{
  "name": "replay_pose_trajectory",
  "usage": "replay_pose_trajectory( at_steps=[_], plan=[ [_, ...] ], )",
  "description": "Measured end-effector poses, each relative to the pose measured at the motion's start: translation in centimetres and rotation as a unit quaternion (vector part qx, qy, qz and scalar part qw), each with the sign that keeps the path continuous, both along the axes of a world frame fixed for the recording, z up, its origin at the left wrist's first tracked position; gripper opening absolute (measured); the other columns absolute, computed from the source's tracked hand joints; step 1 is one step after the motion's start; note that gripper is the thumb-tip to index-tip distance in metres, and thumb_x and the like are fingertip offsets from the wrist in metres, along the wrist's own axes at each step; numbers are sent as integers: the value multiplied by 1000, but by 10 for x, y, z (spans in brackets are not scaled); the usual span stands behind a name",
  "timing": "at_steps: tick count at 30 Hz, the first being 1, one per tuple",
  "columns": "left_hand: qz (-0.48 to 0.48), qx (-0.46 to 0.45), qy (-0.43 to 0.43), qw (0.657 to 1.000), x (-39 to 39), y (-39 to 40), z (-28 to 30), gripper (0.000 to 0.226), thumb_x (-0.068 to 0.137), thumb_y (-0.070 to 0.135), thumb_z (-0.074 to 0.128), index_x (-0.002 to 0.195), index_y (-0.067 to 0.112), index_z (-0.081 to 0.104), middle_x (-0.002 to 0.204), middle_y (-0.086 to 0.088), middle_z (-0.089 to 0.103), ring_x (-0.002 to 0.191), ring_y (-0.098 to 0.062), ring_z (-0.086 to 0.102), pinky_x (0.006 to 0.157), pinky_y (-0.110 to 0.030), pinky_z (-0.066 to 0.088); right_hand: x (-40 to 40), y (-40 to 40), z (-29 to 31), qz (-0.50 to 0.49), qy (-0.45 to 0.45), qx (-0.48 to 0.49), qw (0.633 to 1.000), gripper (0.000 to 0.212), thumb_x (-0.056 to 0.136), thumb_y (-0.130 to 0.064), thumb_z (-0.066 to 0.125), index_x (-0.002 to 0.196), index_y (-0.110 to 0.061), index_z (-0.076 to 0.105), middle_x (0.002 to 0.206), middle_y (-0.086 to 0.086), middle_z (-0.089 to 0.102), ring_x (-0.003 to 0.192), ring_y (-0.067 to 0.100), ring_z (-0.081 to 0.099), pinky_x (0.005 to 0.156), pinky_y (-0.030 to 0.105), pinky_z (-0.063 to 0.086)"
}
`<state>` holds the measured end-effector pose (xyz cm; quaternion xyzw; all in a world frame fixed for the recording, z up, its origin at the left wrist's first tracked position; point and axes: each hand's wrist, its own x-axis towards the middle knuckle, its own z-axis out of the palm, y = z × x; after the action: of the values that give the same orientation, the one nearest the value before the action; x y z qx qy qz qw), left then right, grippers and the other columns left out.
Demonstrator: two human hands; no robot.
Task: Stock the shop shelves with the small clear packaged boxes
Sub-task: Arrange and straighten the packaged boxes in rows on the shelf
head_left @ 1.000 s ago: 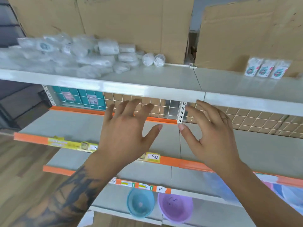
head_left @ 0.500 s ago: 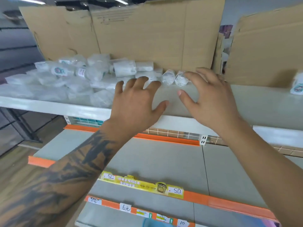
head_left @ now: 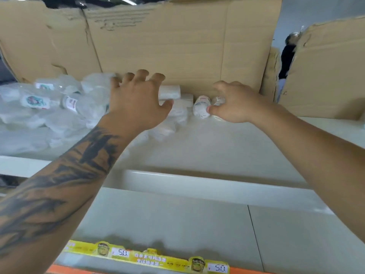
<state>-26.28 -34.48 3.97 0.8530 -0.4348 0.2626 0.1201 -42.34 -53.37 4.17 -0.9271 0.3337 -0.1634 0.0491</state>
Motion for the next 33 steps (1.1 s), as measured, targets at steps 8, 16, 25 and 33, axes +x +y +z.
replay_pose_trajectory(
  at_steps=[8, 16, 25, 33],
  plan=[
    [-22, 65, 32, 997, 28, -7, -2, 53, 99, 42, 51, 146, 22, 41, 133, -11, 56, 125, -38, 50, 97, -53, 43, 28, -26, -28, 25, 0, 42, 999, 62, 77, -45, 82, 132, -25, 62, 125, 3, 58, 110, 21, 57, 85, 30, 46],
    [-83, 34, 6, 996, 22, -3, 1, 47, 101, 37, 57, 144, 21, 47, 132, -9, 55, 122, -36, 51, 91, -50, 47, 17, -12, -29, 4, -6, 19, 1000, 60, 81, -39, 82, 135, -24, 61, 131, 7, 57, 124, 25, 52, 99, 33, 45],
    [-231, -76, 17, 970, -26, 35, 0, 53, 96, 40, 59, 146, 29, 48, 135, -7, 55, 121, -37, 52, 91, -51, 49, -31, 85, -32, -20, -145, -20, 989, 57, 89, -32, 74, 142, -25, 56, 150, 0, 46, 133, 12, 47, 106, 17, 33],
    [-328, -150, 57, 931, -78, 75, -29, 51, 92, 42, 60, 142, 32, 53, 131, -1, 59, 114, -32, 55, 86, -47, 52, -106, 179, -64, -46, -276, -45, 959, 54, 87, -21, 77, 138, -19, 61, 150, -4, 46, 129, -9, 41, 105, 0, 25]
  ],
)
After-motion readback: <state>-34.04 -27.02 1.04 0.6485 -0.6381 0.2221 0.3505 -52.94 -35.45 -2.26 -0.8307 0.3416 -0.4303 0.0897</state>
